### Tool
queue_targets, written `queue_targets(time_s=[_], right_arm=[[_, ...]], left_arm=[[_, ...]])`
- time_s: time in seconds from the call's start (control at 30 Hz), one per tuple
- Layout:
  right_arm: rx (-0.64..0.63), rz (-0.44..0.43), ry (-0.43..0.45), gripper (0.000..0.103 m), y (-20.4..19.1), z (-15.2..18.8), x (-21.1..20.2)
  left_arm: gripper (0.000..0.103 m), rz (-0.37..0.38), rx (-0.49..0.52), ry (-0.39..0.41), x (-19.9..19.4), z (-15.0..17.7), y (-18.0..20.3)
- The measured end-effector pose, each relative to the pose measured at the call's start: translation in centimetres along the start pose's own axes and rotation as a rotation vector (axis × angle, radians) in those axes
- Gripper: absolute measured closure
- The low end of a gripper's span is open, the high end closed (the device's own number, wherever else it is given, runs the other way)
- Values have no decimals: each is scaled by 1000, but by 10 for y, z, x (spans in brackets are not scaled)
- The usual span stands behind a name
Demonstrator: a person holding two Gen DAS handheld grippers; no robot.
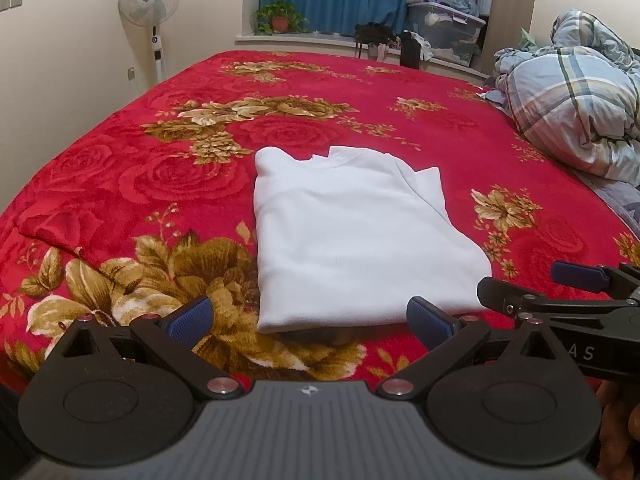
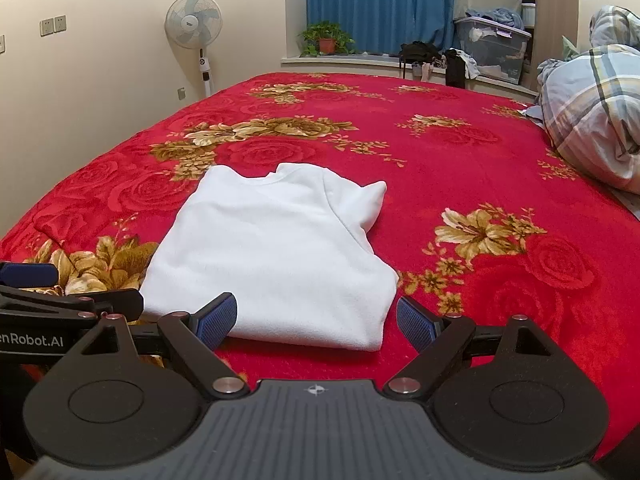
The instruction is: Fold small clothes
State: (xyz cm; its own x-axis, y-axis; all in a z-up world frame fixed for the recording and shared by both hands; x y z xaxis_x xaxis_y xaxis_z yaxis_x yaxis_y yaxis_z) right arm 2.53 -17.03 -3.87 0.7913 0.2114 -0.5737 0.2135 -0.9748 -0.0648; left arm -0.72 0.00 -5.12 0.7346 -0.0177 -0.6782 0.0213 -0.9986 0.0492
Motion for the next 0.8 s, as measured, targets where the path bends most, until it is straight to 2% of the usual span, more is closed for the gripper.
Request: queue_targets(time_s=[0.8], right_arm=[[1, -1, -12, 15, 2, 3, 1]], left_arm=[[0, 5, -6, -10, 3, 3, 0]])
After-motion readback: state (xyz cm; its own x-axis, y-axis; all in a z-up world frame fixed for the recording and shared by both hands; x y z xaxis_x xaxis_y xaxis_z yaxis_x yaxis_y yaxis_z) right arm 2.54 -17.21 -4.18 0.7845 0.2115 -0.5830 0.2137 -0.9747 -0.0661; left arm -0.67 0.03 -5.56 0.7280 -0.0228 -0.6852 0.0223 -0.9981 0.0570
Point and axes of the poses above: each gripper's, at about its wrist camera, not at the fingertips, and x roughly the way its jaws point, y to its right, z to its underside, the point moved 7 cm from there along x, roughly the way its jaws point, and after that the axes turned 1 degree about z, right-handed, at the moved point
